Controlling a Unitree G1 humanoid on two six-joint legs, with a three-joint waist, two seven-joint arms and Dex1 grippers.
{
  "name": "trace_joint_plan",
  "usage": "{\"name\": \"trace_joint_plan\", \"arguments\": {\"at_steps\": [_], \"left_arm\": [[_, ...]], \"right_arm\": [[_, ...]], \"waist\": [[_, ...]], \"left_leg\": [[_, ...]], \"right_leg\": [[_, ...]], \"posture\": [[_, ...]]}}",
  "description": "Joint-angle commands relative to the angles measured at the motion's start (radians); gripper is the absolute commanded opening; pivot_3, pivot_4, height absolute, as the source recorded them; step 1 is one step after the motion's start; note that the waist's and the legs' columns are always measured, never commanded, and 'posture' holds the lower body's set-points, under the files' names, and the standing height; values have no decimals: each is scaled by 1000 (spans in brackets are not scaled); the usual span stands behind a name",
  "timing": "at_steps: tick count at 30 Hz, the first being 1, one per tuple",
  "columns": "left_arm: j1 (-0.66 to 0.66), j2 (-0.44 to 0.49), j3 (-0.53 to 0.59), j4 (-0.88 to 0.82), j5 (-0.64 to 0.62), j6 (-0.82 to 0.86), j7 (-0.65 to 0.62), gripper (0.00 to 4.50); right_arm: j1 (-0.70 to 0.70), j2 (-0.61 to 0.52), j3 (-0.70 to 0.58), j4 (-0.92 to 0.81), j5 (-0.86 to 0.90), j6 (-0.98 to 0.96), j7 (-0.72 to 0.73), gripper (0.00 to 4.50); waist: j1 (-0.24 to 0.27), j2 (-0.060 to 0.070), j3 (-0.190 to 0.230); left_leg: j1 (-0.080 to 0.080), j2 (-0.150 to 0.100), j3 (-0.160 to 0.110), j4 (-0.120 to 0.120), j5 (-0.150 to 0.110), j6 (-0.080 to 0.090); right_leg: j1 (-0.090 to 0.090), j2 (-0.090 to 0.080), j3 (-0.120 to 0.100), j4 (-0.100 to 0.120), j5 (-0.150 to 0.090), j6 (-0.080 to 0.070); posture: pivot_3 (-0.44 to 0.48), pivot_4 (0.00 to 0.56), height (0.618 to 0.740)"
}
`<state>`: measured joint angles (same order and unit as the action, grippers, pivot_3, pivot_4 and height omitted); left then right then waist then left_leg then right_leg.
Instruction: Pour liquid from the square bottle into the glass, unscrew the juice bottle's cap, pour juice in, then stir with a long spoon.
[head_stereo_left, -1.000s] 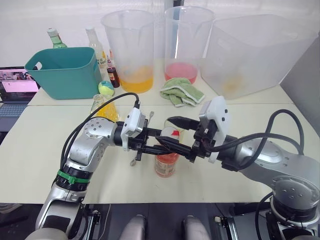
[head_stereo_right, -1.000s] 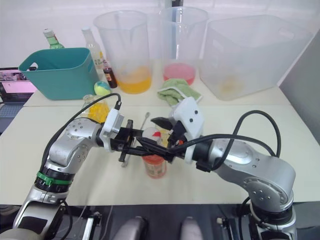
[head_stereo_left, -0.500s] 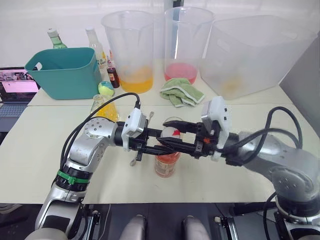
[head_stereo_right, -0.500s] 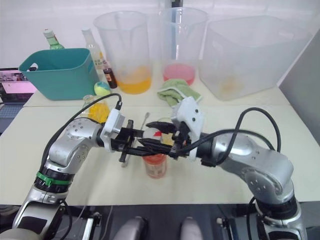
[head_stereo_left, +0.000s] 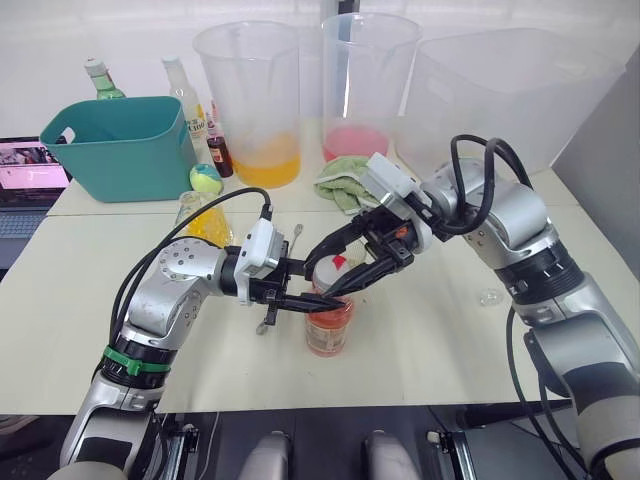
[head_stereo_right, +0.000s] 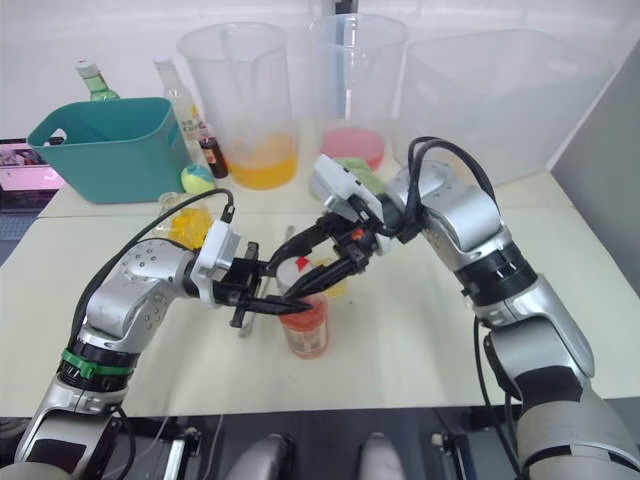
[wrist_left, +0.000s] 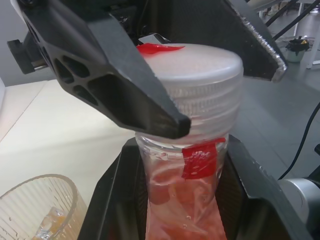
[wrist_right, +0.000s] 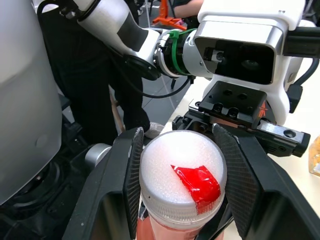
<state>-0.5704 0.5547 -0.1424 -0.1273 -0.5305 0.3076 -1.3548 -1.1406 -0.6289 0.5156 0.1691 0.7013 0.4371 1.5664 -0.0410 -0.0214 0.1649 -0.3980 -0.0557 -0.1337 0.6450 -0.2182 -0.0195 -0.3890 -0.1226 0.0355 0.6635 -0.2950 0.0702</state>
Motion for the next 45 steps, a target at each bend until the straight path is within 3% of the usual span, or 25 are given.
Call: {"name": "trace_joint_plan", "arguments": {"at_steps": [1,3,4,10,16,19,21,27,39,45], "left_arm": [[11,3,-18,-33,2,7,-5,1312],[11,3,-18,-32,2,6,-4,1312],[11,2,-18,-31,2,6,-4,1312],[5,-8,-23,-24,3,5,-2,1312],[10,-13,-24,-24,3,4,-1,1312],[12,-13,-22,-22,4,3,1,1312],[12,-13,-22,-22,4,3,3,1312],[9,-11,-21,-20,3,7,6,1312],[-5,-12,-25,-4,5,1,-4,1312],[-9,-11,-25,-1,6,1,-3,1312]], "right_arm": [[-16,-6,38,13,4,8,48,1714],[-21,5,-2,15,3,49,48,1714],[-24,11,-26,15,2,79,47,2721],[20,-16,-267,-159,157,304,-112,4478],[195,-49,-485,-489,244,441,-447,4478],[335,3,-557,-710,228,498,-788,4478],[400,26,-573,-818,236,537,-933,4478],[570,75,-580,-987,257,589,-1185,4478],[591,91,-552,-1010,298,609,-1348,4478],[591,81,-535,-1004,314,602,-1348,2725]], "waist": [[-1,0,0],[-1,0,0],[-1,0,0],[6,0,0],[17,0,0],[22,0,0],[22,0,0],[23,-1,0],[17,-1,0],[17,-1,0]], "left_leg": [[0,0,0,0,0,0],[0,0,0,0,0,0],[0,0,0,0,0,0],[-6,-1,-1,1,0,0],[-8,-1,0,0,0,0],[-7,-1,1,0,0,0],[-8,-1,1,1,0,0],[-7,-1,2,1,0,0],[-5,-1,2,1,0,0],[-4,-1,2,1,0,0]], "right_leg": [[0,0,0,0,0,0],[0,0,0,0,0,0],[0,0,0,0,0,0],[-6,0,0,1,0,0],[-8,-1,1,1,0,0],[-8,-1,1,2,0,0],[-9,-1,2,2,0,0],[-8,0,3,2,0,0],[-5,0,3,2,0,0],[-4,0,2,1,0,0]], "posture": [[0,150,738],[0,150,738],[0,150,738],[0,150,738],[0,150,738],[0,150,738],[0,150,738],[0,150,738],[0,150,738],[0,150,738]]}}
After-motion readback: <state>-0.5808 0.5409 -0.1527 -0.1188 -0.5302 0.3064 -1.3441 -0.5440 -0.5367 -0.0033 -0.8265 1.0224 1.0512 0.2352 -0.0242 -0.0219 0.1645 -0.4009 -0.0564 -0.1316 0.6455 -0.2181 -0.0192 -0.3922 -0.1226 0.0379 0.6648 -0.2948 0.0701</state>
